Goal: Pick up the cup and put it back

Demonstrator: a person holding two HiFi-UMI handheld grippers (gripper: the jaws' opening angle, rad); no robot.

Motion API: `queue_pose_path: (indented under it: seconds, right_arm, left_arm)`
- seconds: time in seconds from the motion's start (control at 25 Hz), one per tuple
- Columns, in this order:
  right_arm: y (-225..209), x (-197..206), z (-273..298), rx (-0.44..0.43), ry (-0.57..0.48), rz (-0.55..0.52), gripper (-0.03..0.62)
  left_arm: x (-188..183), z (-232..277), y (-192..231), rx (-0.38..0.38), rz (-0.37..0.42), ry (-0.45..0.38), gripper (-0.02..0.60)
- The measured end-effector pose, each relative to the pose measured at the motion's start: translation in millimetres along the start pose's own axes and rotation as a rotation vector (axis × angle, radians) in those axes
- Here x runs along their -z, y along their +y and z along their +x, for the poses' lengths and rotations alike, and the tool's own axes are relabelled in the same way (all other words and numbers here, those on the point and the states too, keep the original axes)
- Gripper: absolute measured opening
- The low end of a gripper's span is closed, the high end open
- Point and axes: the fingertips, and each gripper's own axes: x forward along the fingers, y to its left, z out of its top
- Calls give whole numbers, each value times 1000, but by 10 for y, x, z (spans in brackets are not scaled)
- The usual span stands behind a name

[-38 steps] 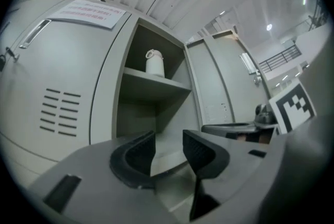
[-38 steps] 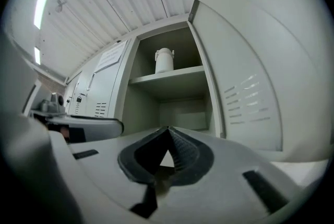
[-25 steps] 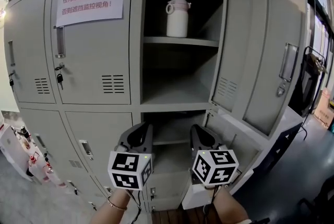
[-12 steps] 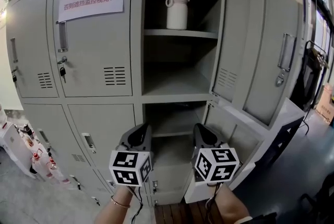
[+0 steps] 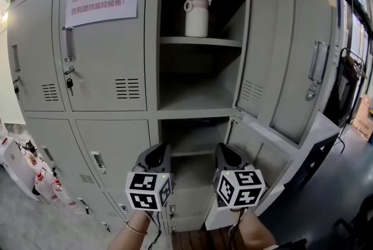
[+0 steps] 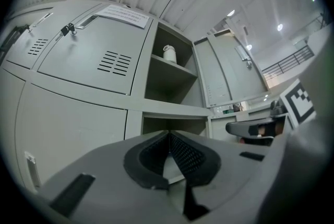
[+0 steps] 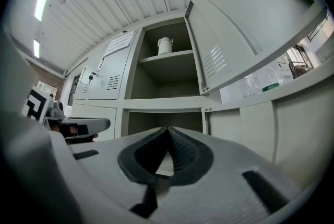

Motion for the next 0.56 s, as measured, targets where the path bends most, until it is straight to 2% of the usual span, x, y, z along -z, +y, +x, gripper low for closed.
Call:
queue_pose_path:
  seconds: [0.56]
  right_arm:
    - [-8,58,28,-15,6,9,-11]
  left_arm:
    - [103,35,20,-4,-24,11,14]
